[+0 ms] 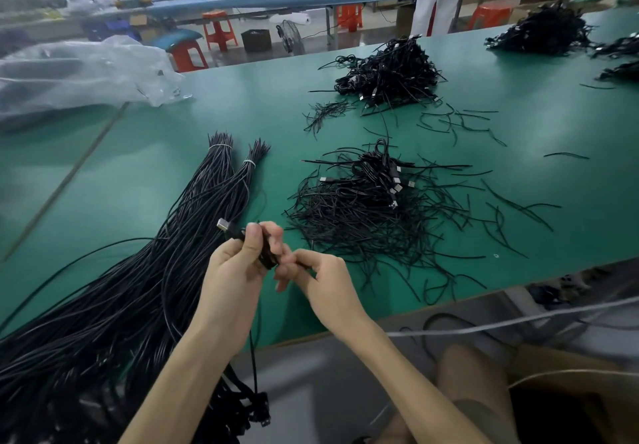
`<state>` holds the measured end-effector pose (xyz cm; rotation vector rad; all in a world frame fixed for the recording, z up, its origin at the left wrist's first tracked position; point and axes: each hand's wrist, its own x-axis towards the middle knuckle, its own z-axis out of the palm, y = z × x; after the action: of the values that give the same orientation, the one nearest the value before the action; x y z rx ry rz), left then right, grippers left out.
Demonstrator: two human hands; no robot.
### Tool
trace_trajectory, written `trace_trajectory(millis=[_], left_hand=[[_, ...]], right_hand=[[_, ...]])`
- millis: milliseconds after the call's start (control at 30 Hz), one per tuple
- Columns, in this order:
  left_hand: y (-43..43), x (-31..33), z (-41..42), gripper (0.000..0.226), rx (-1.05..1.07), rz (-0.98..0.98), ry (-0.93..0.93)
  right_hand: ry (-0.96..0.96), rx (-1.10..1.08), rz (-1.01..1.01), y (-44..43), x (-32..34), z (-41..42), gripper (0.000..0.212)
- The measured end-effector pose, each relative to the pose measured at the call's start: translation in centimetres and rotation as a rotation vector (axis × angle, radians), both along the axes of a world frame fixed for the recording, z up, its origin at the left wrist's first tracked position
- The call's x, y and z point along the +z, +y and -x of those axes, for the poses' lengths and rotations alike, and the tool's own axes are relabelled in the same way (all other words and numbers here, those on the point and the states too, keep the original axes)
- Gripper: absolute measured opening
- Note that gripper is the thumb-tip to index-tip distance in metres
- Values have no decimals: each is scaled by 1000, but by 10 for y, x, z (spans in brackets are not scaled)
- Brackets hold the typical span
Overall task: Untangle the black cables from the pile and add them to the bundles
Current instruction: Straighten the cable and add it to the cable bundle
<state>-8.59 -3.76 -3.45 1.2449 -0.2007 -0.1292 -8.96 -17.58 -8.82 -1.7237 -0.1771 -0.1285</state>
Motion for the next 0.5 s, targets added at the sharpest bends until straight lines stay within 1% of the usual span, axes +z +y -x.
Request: trace_trajectory(millis=[67, 133, 167, 233, 267, 333, 400, 500], left_hand=[[2, -1, 0, 38, -23, -6, -19], [3, -1, 1, 37, -19, -18, -13], [3, -1, 2, 39, -7, -30, -2], [4, -2, 3, 41, 18, -61, 29], [3, -3, 3, 41, 27, -67, 45], [2, -3, 4, 41, 22, -54, 64], [1, 0, 4, 41, -13, -30, 65], [1, 6, 3, 35, -90, -21, 49]], right_hand=[[-20, 7, 27, 0, -1, 0, 19], [-38, 24, -14, 0, -3, 0, 7], [-40, 33, -52, 1, -3, 1, 15], [-61, 58, -87, 2, -2, 1, 39], [-75, 71, -83, 2, -1, 1, 44], [-84, 90, -105, 2, 0, 0, 45], [-61, 111, -175, -2, 2, -2, 46], [-12, 134, -284, -6, 4, -4, 46]])
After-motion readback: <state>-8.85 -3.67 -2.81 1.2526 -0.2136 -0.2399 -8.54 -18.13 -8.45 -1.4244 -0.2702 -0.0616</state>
